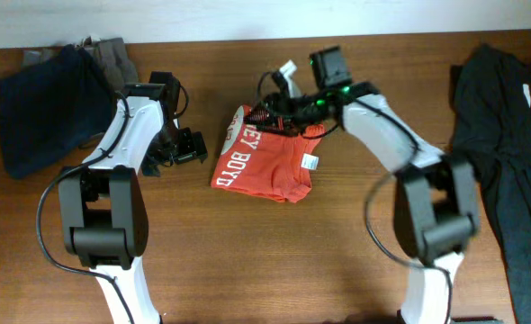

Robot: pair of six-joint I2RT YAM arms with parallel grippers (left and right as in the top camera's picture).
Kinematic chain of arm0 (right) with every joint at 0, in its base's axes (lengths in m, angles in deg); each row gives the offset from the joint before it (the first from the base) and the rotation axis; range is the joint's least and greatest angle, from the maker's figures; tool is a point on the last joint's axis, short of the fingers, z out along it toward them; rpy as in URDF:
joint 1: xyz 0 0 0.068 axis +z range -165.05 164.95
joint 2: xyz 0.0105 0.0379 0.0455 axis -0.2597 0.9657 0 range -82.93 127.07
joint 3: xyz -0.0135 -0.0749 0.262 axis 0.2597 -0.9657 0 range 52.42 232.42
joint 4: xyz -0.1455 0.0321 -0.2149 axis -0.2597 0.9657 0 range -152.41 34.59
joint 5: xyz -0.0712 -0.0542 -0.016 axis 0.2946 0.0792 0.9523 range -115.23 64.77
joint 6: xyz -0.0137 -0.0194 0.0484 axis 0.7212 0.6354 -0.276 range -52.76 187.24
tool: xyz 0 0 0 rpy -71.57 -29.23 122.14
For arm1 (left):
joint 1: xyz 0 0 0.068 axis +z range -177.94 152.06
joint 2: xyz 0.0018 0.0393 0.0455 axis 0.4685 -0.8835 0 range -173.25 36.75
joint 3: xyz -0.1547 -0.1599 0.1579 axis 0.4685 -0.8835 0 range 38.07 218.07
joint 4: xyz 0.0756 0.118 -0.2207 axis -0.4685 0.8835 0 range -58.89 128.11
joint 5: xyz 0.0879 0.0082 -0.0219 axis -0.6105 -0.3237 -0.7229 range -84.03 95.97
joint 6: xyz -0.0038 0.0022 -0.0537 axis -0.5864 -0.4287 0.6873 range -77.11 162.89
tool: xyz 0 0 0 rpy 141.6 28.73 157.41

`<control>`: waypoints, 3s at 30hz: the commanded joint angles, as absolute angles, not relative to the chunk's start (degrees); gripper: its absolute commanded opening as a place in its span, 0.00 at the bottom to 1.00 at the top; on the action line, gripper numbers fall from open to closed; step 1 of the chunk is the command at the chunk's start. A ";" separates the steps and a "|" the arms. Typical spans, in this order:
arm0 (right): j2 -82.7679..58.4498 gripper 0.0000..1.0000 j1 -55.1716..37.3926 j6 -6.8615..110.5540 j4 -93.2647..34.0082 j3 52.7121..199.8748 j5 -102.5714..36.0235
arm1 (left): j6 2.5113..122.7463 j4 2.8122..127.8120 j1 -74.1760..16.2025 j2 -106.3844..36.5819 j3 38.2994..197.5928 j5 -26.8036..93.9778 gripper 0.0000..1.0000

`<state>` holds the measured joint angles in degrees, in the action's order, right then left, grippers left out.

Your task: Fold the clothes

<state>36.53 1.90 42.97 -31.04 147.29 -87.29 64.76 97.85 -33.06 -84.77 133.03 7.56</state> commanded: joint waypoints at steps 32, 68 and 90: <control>26.01 0.30 6.44 49.57 -29.51 134.28 -86.73 | 63.84 97.56 -32.91 -84.42 132.70 8.17 0.99; 28.29 0.99 -2.61 45.73 -44.22 144.47 -87.56 | 57.26 95.42 -32.91 -84.42 132.70 13.39 0.99; 1.21 0.99 -8.00 50.29 15.36 146.83 -24.43 | 25.13 83.14 -32.76 -85.40 132.70 43.60 0.99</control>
